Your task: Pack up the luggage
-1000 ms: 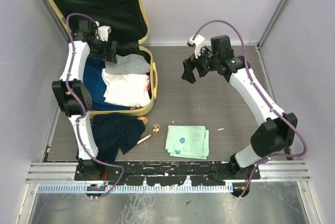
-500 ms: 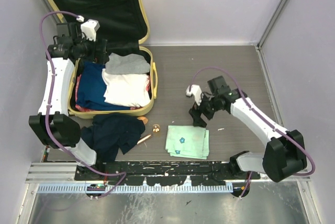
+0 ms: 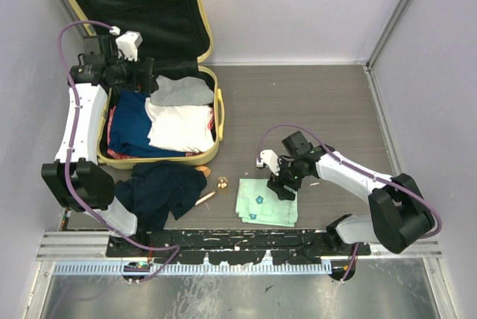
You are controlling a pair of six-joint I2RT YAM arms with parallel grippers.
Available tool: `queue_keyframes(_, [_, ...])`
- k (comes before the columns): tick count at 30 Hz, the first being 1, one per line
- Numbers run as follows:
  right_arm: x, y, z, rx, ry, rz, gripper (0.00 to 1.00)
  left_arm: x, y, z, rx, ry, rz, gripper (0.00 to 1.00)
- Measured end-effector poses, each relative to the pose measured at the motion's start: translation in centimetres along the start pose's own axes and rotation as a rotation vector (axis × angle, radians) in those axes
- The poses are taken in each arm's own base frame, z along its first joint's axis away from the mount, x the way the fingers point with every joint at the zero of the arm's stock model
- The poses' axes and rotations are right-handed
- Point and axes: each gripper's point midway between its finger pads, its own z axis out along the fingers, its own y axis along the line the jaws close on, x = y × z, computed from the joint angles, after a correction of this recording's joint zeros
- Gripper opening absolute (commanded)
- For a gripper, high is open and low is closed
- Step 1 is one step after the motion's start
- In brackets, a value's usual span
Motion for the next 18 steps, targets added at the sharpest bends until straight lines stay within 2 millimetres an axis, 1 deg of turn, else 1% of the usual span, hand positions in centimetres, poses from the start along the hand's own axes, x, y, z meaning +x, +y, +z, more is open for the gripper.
queue_keyframes(3, [0.6, -0.1, 0.4, 0.003, 0.017, -0.016, 0.60, 0.0, -0.1, 0.0, 0.001, 0.000, -0.007, 0.98])
queue_keyframes(4, [0.7, -0.1, 0.4, 0.003, 0.021, -0.019, 0.52, 0.0, -0.1, 0.0, 0.001, -0.001, -0.010, 0.98])
queue_keyframes(8, [1.3, 0.0, 0.5, -0.002, 0.036, -0.028, 0.30, -0.3, -0.2, 0.1, 0.000, -0.010, -0.016, 0.98])
queue_keyframes(12, [1.5, 0.0, 0.3, 0.010, 0.045, -0.027, 0.05, -0.8, -0.4, 0.2, 0.002, -0.028, -0.024, 0.98])
queue_keyframes(13, [1.6, -0.1, 0.2, 0.015, 0.046, -0.028, 0.01, -0.9, -0.5, 0.3, 0.003, -0.032, -0.024, 0.98])
queue_keyframes(15, [1.7, -0.3, -0.1, 0.029, 0.049, -0.019, 0.01, -1.0, -0.8, 0.4, 0.011, -0.037, -0.019, 0.98])
queue_keyframes(18, [2.2, -0.8, -0.9, 0.056, 0.055, -0.003, 0.01, -1.1, -2.3, 0.8, 0.049, -0.040, 0.003, 0.98])
